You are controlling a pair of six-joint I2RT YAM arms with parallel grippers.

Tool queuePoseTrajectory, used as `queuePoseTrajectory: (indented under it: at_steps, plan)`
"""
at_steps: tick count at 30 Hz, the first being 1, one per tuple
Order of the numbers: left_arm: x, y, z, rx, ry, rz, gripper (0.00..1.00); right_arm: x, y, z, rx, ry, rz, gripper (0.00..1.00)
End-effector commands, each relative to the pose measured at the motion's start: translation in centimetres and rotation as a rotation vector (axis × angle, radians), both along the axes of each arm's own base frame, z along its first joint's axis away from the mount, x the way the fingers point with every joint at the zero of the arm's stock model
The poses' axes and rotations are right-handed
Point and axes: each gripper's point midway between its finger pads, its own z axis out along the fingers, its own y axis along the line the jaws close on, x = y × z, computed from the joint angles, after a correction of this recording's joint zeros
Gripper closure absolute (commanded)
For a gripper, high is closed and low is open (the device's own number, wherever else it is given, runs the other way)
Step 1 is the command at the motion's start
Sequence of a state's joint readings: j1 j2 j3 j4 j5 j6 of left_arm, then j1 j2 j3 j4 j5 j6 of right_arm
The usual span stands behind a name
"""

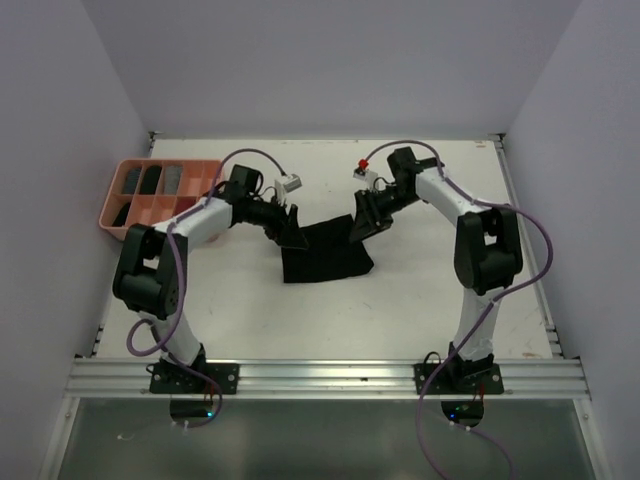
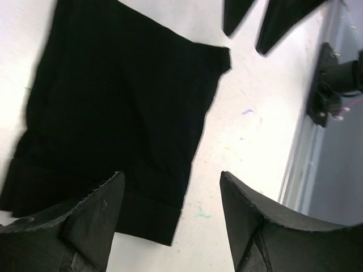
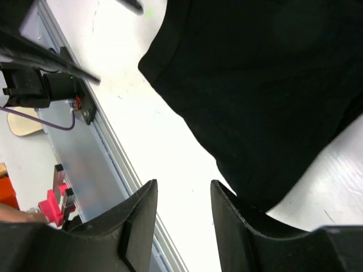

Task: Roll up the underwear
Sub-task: Fold the underwear

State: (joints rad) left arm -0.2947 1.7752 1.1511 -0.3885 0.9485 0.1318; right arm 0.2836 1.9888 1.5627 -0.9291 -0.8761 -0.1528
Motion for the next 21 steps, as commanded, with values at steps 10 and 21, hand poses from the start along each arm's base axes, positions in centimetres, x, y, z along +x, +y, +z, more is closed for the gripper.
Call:
queuePoseTrajectory:
  at_steps: [10,21]
  plan:
    - [11.9,0.8,-2.4,0.224,-0.207,0.132,0.35,-4.5,-1.6,-9.3,-0.249,0.145,0.047,0.57]
    - [0.6,2.4,-5.9,0.219,-0.008,-0.062,0.36,7.5,-4.7,-8.9,-0.32,-0.056,0.0,0.51]
